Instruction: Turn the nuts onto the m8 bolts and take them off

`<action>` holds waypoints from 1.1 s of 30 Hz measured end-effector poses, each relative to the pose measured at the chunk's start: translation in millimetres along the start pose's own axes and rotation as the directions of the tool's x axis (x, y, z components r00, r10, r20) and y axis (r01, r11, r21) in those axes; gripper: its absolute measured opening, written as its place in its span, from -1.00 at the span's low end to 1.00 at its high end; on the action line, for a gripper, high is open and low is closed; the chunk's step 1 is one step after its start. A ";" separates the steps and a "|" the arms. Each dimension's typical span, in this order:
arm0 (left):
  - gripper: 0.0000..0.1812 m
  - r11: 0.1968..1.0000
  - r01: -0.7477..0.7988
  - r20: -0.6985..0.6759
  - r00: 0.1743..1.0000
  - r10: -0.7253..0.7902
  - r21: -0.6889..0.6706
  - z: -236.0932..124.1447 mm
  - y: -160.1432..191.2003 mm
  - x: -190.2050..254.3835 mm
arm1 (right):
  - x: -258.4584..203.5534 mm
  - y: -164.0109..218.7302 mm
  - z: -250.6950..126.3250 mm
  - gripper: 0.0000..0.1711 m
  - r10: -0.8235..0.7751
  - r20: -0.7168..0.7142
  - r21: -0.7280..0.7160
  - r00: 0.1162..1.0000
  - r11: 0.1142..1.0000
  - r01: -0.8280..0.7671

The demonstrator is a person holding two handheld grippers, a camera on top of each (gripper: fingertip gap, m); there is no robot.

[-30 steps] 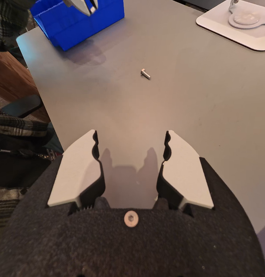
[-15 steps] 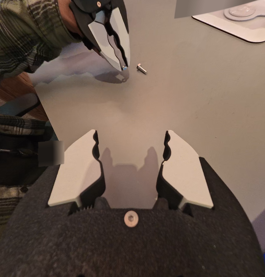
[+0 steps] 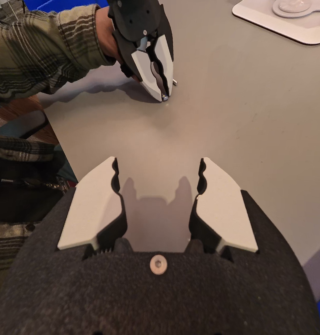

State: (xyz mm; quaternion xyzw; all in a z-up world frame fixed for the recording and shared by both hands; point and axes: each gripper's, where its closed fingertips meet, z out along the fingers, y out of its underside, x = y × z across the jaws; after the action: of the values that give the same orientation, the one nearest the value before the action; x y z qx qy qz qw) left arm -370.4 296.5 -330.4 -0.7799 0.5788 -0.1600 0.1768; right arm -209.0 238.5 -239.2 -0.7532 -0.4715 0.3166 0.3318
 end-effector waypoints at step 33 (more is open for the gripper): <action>-0.61 0.983 0.083 0.104 0.989 -0.101 0.161 -37.4 25.5 -31.3 | -4.5 2.1 -2.9 0.01 -0.002 0.001 0.004 1.000 1.000 0.002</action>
State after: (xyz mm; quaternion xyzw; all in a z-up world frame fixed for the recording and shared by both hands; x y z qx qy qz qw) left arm -417.8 316.3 -310.4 -0.7973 0.5168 -0.1689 0.2621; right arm -207.3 233.1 -238.5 -0.7521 -0.4718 0.3175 0.3332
